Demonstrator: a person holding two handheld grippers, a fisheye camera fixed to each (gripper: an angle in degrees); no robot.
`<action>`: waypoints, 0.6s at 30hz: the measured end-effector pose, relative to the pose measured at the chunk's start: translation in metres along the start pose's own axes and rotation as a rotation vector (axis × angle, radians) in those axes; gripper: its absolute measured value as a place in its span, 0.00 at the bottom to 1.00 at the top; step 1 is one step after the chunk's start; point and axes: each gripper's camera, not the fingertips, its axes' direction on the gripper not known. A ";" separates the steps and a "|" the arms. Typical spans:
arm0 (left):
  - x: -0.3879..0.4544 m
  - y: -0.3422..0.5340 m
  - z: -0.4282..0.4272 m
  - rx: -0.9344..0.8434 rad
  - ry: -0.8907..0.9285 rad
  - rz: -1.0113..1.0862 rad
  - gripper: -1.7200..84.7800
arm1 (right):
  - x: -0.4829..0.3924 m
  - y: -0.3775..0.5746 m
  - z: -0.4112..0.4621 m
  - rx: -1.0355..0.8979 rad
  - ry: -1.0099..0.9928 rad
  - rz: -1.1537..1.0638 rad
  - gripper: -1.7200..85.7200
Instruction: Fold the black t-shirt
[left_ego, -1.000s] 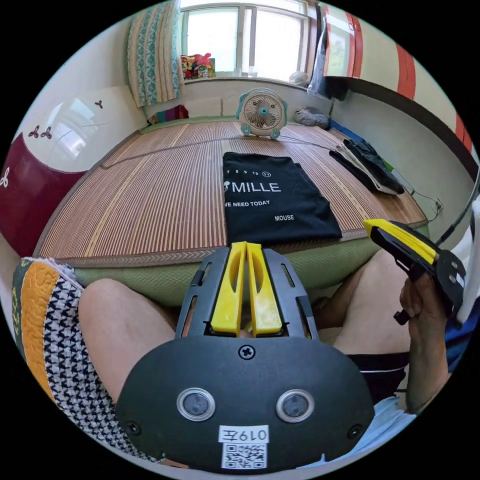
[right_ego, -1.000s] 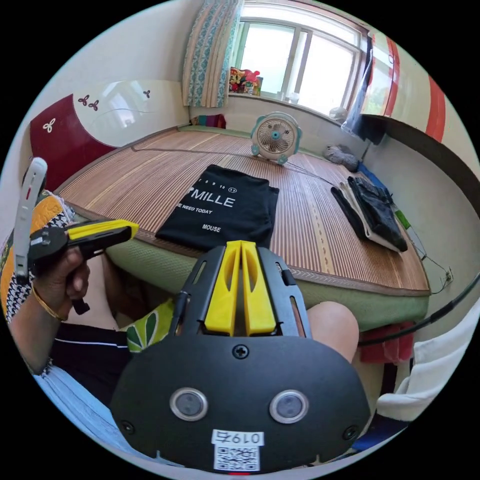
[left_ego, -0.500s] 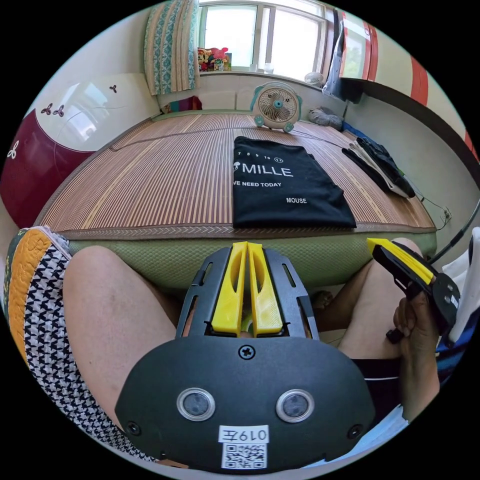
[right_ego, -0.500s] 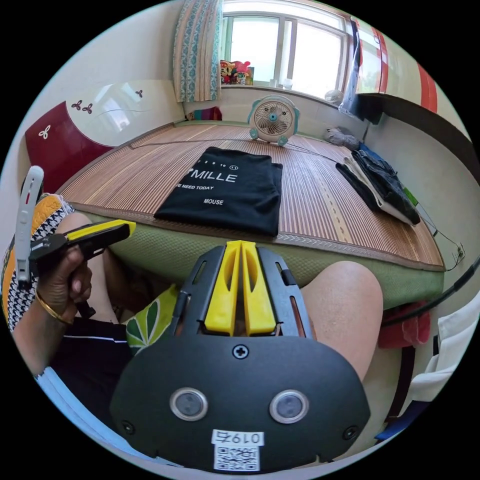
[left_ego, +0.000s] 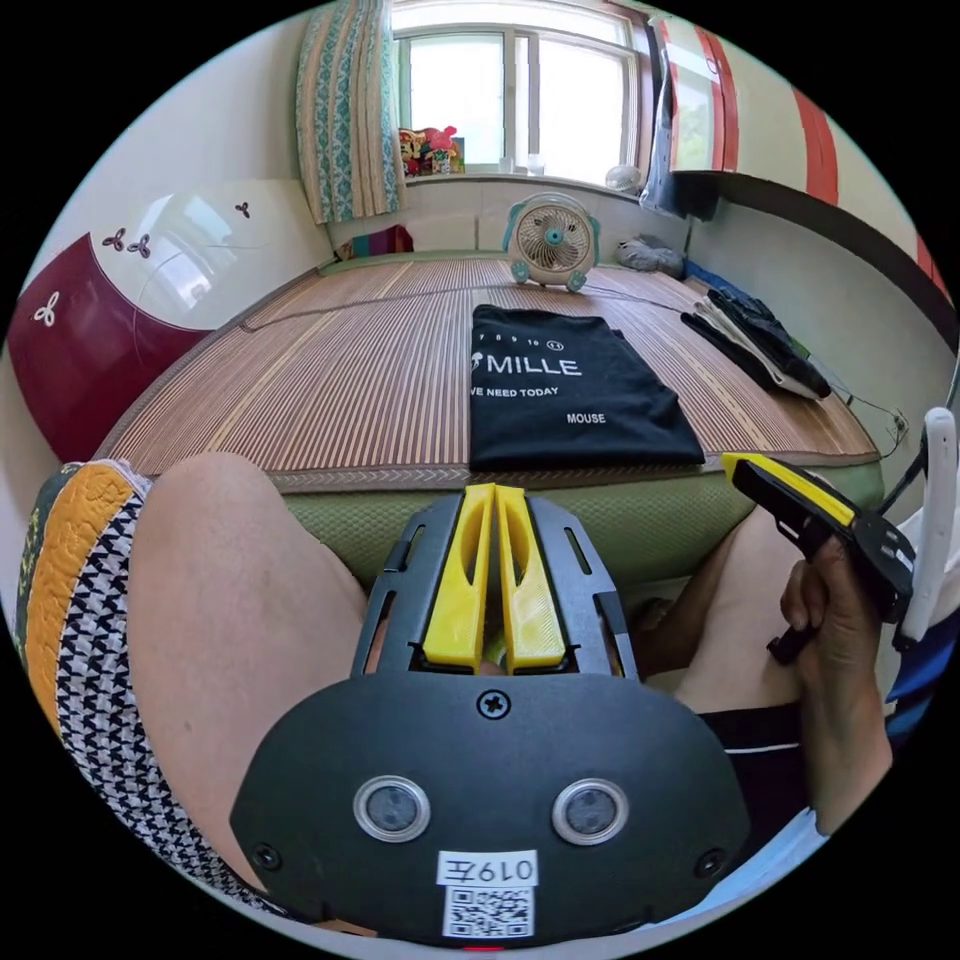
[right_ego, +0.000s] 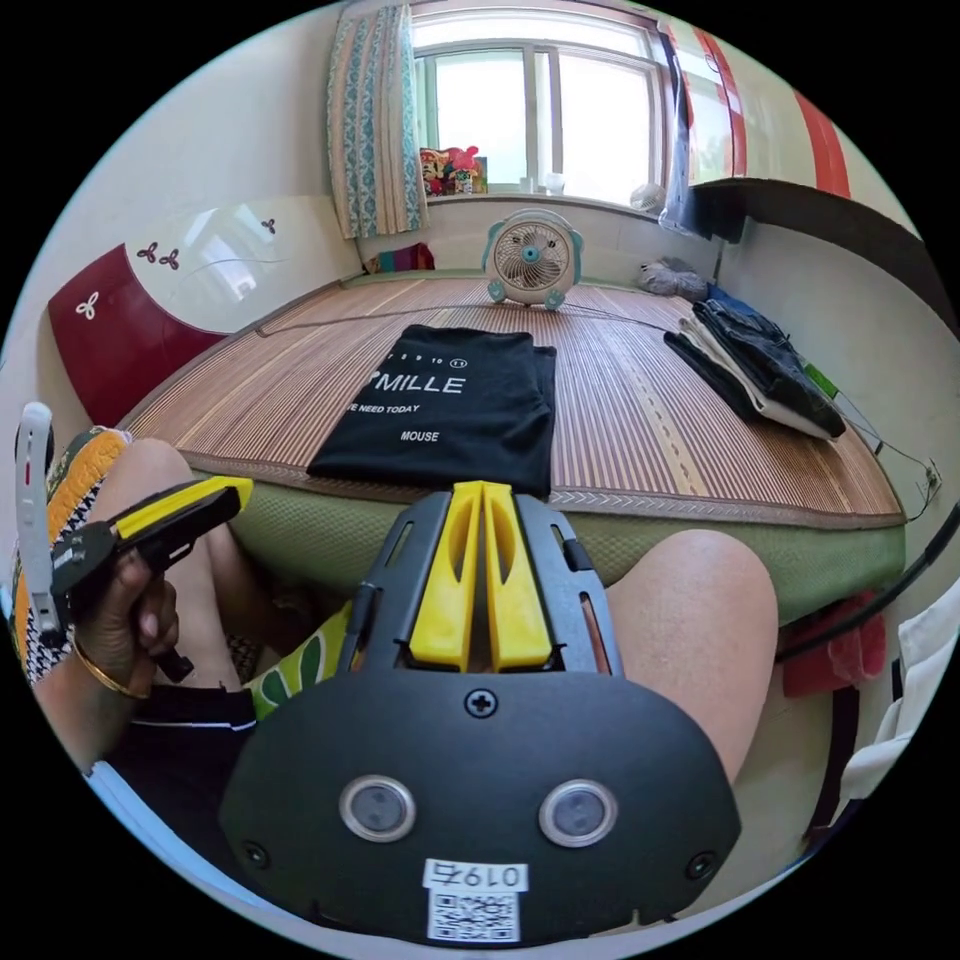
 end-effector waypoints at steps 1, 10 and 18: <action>0.000 -0.001 0.000 0.009 0.014 0.000 0.03 | 0.001 0.002 -0.001 0.013 0.010 -0.007 0.01; 0.000 0.000 0.021 -0.007 0.081 0.060 0.03 | -0.005 0.010 0.015 0.049 -0.006 -0.070 0.02; -0.020 -0.010 0.037 -0.033 0.081 0.039 0.03 | -0.025 -0.001 0.044 -0.026 -0.057 -0.158 0.01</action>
